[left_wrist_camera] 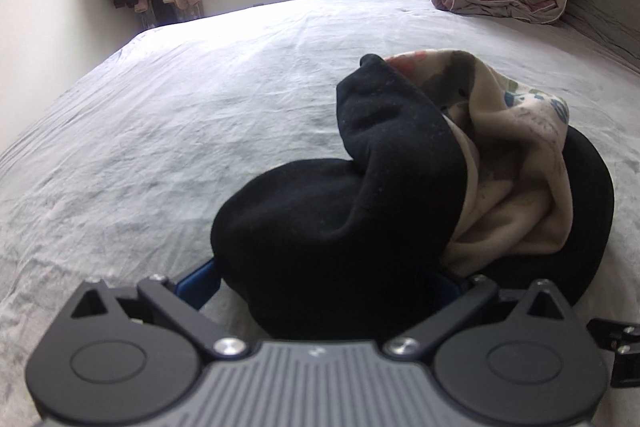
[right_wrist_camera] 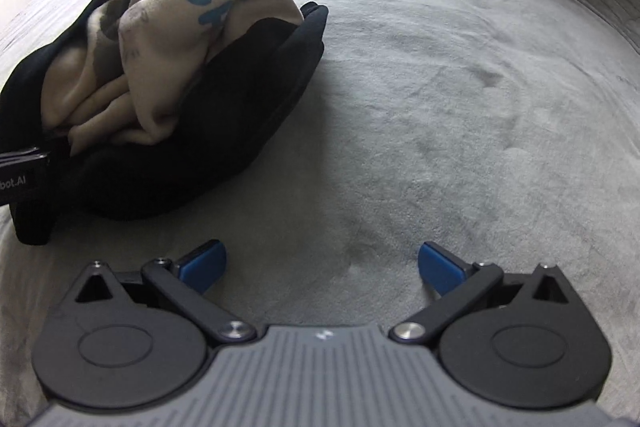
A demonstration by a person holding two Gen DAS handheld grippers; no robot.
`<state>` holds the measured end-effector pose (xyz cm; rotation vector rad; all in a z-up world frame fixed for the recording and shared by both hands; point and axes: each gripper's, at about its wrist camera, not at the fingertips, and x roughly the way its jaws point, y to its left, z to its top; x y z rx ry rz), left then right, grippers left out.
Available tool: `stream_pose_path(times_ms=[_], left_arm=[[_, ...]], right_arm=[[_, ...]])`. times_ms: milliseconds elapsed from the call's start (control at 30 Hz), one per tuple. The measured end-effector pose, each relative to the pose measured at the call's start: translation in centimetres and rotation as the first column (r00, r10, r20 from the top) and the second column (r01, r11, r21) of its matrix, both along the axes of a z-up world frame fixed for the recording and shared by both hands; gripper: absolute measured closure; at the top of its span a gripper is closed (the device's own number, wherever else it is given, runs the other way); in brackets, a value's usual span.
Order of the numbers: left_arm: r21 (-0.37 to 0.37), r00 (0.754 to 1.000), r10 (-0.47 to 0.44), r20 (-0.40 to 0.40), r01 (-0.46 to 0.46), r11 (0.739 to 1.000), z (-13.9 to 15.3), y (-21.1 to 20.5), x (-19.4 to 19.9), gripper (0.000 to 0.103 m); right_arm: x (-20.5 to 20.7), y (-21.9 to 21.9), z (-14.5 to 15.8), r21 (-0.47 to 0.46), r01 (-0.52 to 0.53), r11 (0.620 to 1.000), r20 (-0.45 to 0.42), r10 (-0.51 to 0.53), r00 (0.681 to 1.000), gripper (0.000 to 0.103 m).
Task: Fold clothes
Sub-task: 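Grasp the black sleeve with the left gripper while the right gripper grasps the cream body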
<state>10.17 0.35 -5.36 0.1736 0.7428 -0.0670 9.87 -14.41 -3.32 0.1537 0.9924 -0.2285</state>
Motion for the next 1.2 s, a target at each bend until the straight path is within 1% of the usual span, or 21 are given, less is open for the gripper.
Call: stream_pose_path(times_ms=[100, 167, 200, 233, 267, 300, 367, 433, 500, 533, 600, 633, 667, 700, 767, 800, 833, 867, 900, 967, 1200], left_arm=[[-0.092, 0.999, 0.009, -0.039, -0.013, 0.996, -1.4, 1.2, 0.5, 0.0], [-0.167, 0.998, 0.018, -0.068, -0.029, 0.986, -2.3, 2.2, 0.9, 0.0], [-0.213, 0.996, 0.024, -0.087, -0.042, 0.976, -2.5, 2.8, 1.1, 0.0], [-0.231, 0.995, 0.019, -0.096, -0.041, 0.972, -2.5, 3.2, 1.3, 0.0], [-0.224, 0.995, 0.009, -0.101, -0.032, 0.974, -2.4, 3.2, 1.3, 0.0], [-0.219, 0.995, 0.008, -0.102, -0.03, 0.975, -2.2, 3.1, 1.2, 0.0], [-0.221, 0.995, 0.017, -0.099, -0.038, 0.974, -1.9, 3.1, 1.0, 0.0], [-0.216, 0.996, 0.016, -0.091, -0.035, 0.976, -1.4, 2.9, 0.9, 0.002], [-0.201, 0.997, -0.009, -0.071, -0.005, 0.979, -0.9, 2.6, 0.6, 0.011], [-0.193, 0.998, -0.023, -0.06, 0.011, 0.981, -0.6, 2.5, 0.4, 0.017], [-0.175, 0.998, -0.045, -0.032, 0.038, 0.984, 0.0, 2.2, 0.0, 0.026], [-0.166, 0.998, -0.054, -0.016, 0.05, 0.985, 0.3, 2.1, -0.2, 0.033], [-0.159, 0.998, -0.061, -0.003, 0.06, 0.985, 0.6, 2.1, -0.3, 0.041], [-0.162, 0.998, -0.067, 0.007, 0.067, 0.985, 0.9, 2.1, -0.3, 0.044], [-0.19, 0.997, -0.077, 0.016, 0.079, 0.979, 1.4, 2.4, -0.4, 0.062], [-0.206, 0.996, -0.082, 0.018, 0.084, 0.975, 1.6, 2.6, -0.5, 0.066], [-0.22, 0.996, -0.086, 0.022, 0.089, 0.971, 1.8, 2.7, -0.5, 0.07], [-0.229, 0.996, -0.088, 0.029, 0.092, 0.969, 2.2, 2.9, -0.7, 0.073], [-0.238, 0.995, -0.088, 0.036, 0.094, 0.967, 2.5, 3.1, -1.0, 0.075], [-0.263, 0.995, -0.085, 0.052, 0.096, 0.96, 3.2, 3.5, -1.4, 0.078], [-0.335, 0.988, -0.102, 0.12, 0.137, 0.932, 5.8, 4.7, -3.7, 0.081]], right_arm=[[-0.7, 0.4, -0.2, -0.011, 0.013, 1.0, 0.031, -0.012, 0.999, 0.0], [-0.8, 0.8, 0.0, -0.025, 0.002, 1.0, 0.011, -0.002, 1.0, 0.0], [-0.6, 0.8, 0.3, -0.02, -0.006, 1.0, -0.01, 0.005, 1.0, 0.0], [-0.4, 0.8, 0.6, 0.003, -0.01, 1.0, -0.021, 0.01, 1.0, 0.0], [-0.2, 0.9, 0.9, 0.027, -0.014, 1.0, -0.032, 0.014, 0.999, 0.0], [-0.2, 0.8, 1.3, 0.07, -0.022, 0.997, -0.015, 0.023, 1.0, 0.0], [-0.4, 0.7, 2.0, 0.164, -0.037, 0.986, 0.045, 0.03, 0.999, 0.0], [-0.5, 0.6, 2.2, 0.263, -0.069, 0.962, 0.118, 0.038, 0.992, 0.0], [-0.3, 0.5, 1.8, 0.338, -0.088, 0.937, 0.164, 0.033, 0.986, 0.0], [-0.2, 0.4, 1.6, 0.374, -0.098, 0.922, 0.186, 0.029, 0.982, 0.002], [0.4, 0.9, 1.3, 0.395, -0.087, 0.915, 0.206, 0.004, 0.979, 0.004], [0.6, 1.1, 1.2, 0.395, -0.09, 0.914, 0.223, 0.0, 0.975, 0.01], [0.6, 1.2, 1.3, 0.398, -0.1, 0.912, 0.232, 0.005, 0.973, 0.023], [0.7, 1.3, 1.3, 0.402, -0.109, 0.909, 0.242, 0.01, 0.97, 0.031], [0.8, 1.5, 1.4, 0.409, -0.128, 0.904, 0.26, 0.02, 0.965, 0.049], [0.8, 1.6, 1.4, 0.412, -0.138, 0.901, 0.269, 0.025, 0.963, 0.056], [0.8, 1.7, 1.4, 0.415, -0.147, 0.898, 0.278, 0.029, 0.96, 0.072], [0.6, 1.5, 1.6, 0.425, -0.144, 0.894, 0.279, 0.022, 0.96, 0.081], [0.4, 1.4, 1.7, 0.433, -0.141, 0.89, 0.281, 0.015, 0.96, 0.081], [0.0, 1.3, 2.4, 0.416, -0.139, 0.899, 0.295, 0.011, 0.955, 0.084], [-1.9, -0.4, 5.0, 0.353, -0.119, 0.928, 0.366, -0.02, 0.93, 0.086]])
